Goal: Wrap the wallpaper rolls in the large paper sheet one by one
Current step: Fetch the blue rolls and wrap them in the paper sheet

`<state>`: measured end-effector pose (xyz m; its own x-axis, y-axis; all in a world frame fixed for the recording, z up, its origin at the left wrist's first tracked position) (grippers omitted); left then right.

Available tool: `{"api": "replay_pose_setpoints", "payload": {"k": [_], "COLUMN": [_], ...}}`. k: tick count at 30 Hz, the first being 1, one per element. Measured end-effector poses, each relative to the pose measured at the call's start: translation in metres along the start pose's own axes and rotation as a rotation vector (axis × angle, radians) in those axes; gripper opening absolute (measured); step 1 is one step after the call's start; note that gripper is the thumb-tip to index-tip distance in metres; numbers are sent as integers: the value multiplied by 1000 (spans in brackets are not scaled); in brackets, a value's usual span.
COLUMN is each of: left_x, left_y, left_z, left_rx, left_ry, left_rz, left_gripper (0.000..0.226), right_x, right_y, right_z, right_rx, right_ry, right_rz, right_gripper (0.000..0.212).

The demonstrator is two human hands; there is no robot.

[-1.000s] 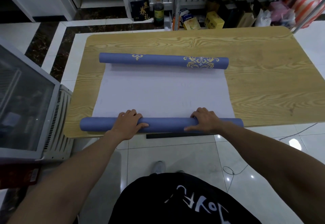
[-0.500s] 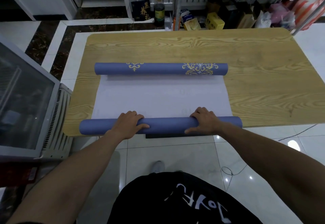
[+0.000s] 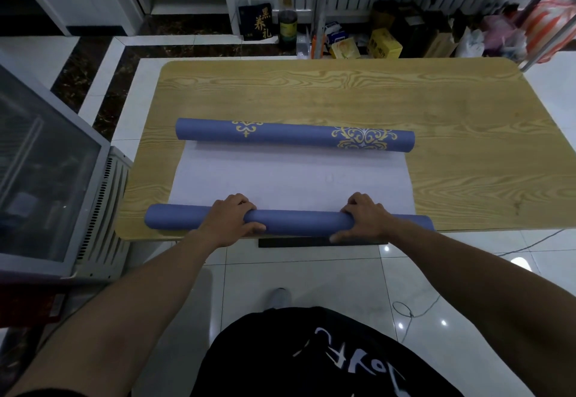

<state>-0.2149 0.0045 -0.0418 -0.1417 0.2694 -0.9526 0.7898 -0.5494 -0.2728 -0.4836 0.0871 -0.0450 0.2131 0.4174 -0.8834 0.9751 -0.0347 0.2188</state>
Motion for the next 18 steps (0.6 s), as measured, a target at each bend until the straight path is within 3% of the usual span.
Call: {"api": "replay_pose_setpoints", "payload": {"k": [5, 8, 10, 13, 16, 18], "left_x": [2, -5, -2, 0, -6, -3], "left_y": [0, 2, -1, -5, -7, -6], "left_z": [0, -2, -2, 0, 6, 8], "left_rx": [-29, -107, -65, -2, 26, 24], "left_ry": [55, 15, 35, 23, -35, -11], "left_rz": [54, -92, -80, -8, 64, 118], "left_gripper": [67, 67, 69, 60, 47, 44], "right_x": [3, -1, 0, 2, 3, 5], "right_y": [2, -3, -7, -9, -8, -5], "right_z": [0, -1, -1, -1, -2, -2], "right_rx": [20, 42, 45, 39, 2, -20], "right_ry": [-62, -54, -27, -46, -57, -38], "right_rz": [5, 72, 39, -14, -91, -127], "right_gripper": [81, 68, 62, 71, 95, 97]}}
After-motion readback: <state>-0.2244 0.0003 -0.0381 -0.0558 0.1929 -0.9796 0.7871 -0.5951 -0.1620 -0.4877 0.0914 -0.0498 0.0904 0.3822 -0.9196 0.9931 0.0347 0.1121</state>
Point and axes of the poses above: each hand's wrist, its own z-axis towards the middle knuckle, its own x-axis out of the palm, y = z × x, the point moved 9 cm from there along z, towards the middle knuckle, and after that the axes turned 7 degrees about -y, right-handed, at the moved point
